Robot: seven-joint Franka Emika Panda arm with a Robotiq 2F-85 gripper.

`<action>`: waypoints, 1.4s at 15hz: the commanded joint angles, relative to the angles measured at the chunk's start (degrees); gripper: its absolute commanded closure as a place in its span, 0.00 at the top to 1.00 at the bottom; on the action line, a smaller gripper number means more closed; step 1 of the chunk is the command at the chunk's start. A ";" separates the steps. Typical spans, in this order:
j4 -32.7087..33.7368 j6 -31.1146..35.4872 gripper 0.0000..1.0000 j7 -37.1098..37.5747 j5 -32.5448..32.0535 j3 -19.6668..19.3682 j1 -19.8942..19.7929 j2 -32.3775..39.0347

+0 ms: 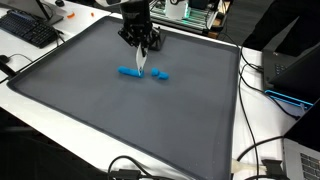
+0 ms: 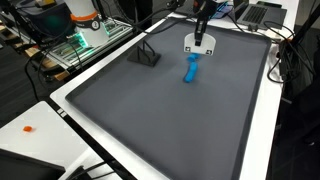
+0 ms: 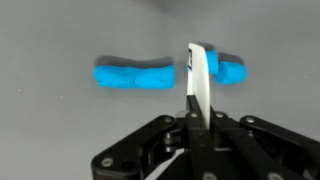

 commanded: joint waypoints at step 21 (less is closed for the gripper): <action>5.14 2.26 0.01 -1.27 -4.60 -2.68 -0.72 7.83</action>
